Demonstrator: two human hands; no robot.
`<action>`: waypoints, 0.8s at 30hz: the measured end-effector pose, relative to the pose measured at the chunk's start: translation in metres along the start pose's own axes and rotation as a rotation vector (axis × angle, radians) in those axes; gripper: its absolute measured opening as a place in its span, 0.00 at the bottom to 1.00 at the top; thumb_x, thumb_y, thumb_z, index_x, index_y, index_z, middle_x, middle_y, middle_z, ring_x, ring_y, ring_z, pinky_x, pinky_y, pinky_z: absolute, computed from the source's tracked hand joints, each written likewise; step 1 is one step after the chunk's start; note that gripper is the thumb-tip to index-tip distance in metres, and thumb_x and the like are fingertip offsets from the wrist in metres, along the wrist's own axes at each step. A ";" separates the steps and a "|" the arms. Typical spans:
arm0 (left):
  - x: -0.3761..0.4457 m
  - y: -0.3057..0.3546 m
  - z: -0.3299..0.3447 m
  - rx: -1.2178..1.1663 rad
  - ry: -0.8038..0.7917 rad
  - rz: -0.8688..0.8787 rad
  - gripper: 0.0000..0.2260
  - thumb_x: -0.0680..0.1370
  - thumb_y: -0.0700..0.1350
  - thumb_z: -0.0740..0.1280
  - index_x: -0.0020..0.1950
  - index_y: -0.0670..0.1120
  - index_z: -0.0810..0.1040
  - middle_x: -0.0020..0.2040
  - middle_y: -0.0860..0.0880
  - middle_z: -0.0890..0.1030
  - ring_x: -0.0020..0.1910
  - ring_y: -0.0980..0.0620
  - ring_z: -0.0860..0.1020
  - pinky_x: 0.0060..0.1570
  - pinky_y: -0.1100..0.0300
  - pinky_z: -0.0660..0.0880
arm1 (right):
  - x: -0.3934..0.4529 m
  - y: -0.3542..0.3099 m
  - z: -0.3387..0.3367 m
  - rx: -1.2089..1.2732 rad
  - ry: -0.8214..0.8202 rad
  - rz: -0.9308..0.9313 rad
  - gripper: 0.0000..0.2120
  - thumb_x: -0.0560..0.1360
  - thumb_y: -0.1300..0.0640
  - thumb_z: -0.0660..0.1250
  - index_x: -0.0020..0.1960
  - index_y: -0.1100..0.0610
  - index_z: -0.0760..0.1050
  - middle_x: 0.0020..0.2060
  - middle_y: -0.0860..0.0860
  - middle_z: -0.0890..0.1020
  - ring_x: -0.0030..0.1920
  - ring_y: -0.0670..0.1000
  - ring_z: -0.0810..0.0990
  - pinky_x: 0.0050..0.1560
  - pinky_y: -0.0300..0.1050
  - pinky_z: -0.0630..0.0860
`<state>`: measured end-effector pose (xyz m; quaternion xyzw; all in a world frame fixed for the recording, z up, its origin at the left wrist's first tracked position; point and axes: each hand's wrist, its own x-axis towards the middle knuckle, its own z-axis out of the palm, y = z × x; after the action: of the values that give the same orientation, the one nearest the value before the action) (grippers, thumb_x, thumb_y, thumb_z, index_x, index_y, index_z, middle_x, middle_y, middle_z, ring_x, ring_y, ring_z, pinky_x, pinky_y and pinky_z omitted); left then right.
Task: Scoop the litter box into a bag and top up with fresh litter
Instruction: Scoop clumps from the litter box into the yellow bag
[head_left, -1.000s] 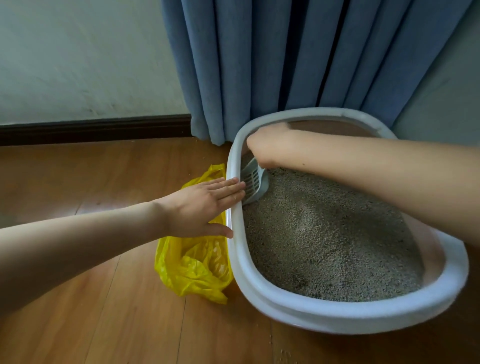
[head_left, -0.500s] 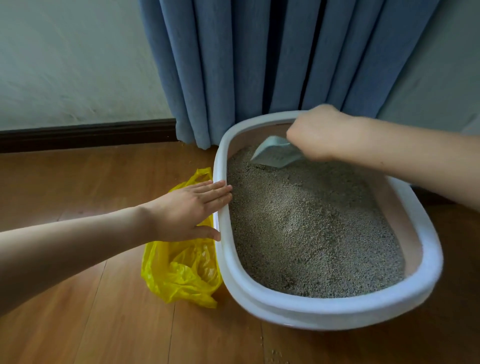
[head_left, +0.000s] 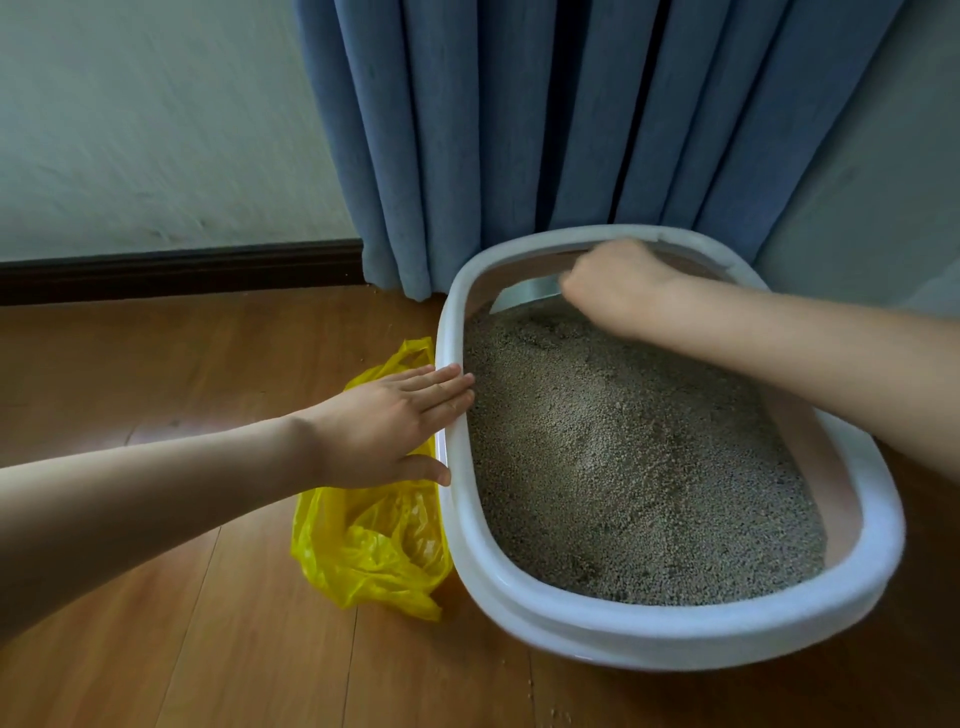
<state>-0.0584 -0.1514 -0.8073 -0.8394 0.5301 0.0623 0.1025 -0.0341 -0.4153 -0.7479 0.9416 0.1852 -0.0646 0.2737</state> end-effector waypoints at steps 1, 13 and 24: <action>0.000 0.000 -0.001 -0.006 -0.012 -0.001 0.41 0.74 0.70 0.42 0.77 0.43 0.55 0.77 0.45 0.55 0.75 0.51 0.47 0.70 0.52 0.38 | 0.009 -0.005 0.000 -0.007 -0.014 -0.006 0.09 0.77 0.66 0.59 0.47 0.58 0.77 0.33 0.49 0.72 0.36 0.53 0.72 0.30 0.44 0.67; 0.002 0.001 -0.005 0.013 -0.085 -0.028 0.44 0.69 0.72 0.34 0.78 0.47 0.48 0.78 0.48 0.48 0.74 0.54 0.39 0.66 0.59 0.30 | 0.019 0.027 -0.032 0.333 -0.344 -0.066 0.13 0.76 0.63 0.65 0.57 0.52 0.80 0.42 0.45 0.78 0.38 0.46 0.74 0.33 0.38 0.69; 0.005 0.006 -0.011 0.061 -0.153 -0.047 0.46 0.65 0.71 0.30 0.78 0.48 0.42 0.78 0.49 0.44 0.71 0.56 0.36 0.67 0.60 0.32 | -0.005 0.020 0.028 0.333 -0.240 0.155 0.07 0.77 0.67 0.59 0.44 0.57 0.70 0.34 0.50 0.72 0.32 0.48 0.70 0.31 0.40 0.67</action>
<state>-0.0621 -0.1612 -0.7980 -0.8409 0.5026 0.1075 0.1697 -0.0311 -0.4479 -0.7606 0.9708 0.0653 -0.1846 0.1387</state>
